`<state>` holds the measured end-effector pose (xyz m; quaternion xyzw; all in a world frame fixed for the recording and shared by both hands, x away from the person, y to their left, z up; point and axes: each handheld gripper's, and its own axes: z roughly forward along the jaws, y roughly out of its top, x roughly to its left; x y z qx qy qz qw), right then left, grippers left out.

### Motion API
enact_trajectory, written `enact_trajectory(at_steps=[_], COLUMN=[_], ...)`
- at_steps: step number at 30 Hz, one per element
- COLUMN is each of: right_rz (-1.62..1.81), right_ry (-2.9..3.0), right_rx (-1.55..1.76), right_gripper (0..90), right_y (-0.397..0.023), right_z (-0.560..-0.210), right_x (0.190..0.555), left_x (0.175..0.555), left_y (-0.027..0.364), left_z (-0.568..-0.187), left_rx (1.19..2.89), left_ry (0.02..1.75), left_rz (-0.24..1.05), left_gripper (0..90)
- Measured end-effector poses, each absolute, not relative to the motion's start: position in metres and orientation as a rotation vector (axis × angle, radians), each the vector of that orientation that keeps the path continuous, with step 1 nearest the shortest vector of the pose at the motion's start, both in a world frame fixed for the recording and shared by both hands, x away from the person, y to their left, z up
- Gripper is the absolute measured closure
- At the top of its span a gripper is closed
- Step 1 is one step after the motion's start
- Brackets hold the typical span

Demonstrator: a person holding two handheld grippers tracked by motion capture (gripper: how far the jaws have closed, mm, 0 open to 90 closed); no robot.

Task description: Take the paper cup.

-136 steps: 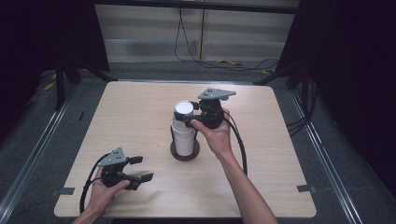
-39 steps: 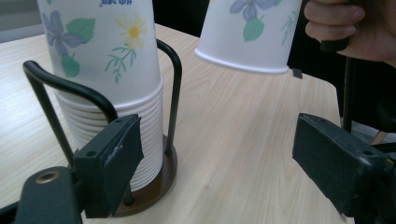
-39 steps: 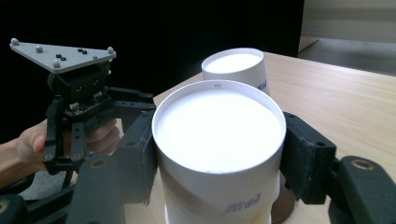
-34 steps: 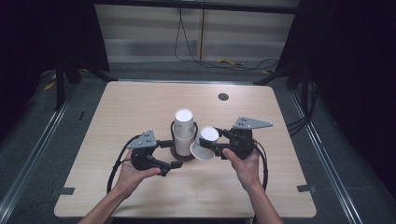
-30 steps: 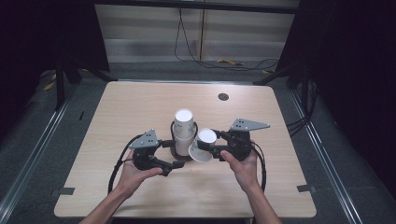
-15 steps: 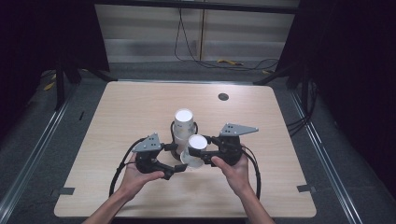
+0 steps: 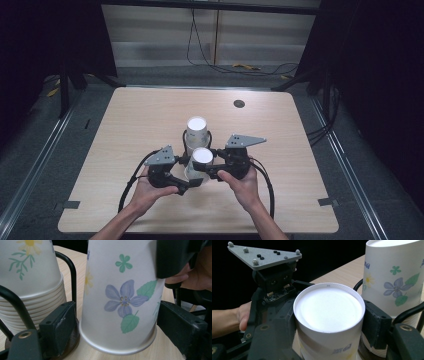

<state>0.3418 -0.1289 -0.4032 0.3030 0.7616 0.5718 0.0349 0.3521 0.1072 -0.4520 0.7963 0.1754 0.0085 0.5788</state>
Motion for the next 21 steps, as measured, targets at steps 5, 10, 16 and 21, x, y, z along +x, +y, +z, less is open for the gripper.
enact_trajectory(at_steps=[5,10,16,21], right_rz=[1.766,1.773,1.766,1.776], right_ry=[2.342,2.346,2.349,2.347], right_rx=[0.917,0.924,0.914,0.927], right_gripper=[36.0,35.9,35.7,34.4], right_y=[-0.1261,-0.1249,-0.1234,-0.125], right_z=[-0.4024,-0.4041,-0.4043,-0.4078], right_x=[0.3399,0.3409,0.3383,0.3386], left_x=[0.3511,0.3501,0.3471,0.348], left_y=[0.1051,0.1049,0.1035,0.1036], left_z=[-0.4522,-0.4525,-0.4516,-0.4529], left_rx=[1.858,1.855,1.859,1.887], left_ry=[0.408,0.405,0.392,0.381], left_rz=[0.022,0.044,0.049,0.051], left_gripper=[15.9,18.7,23.8,26.7])
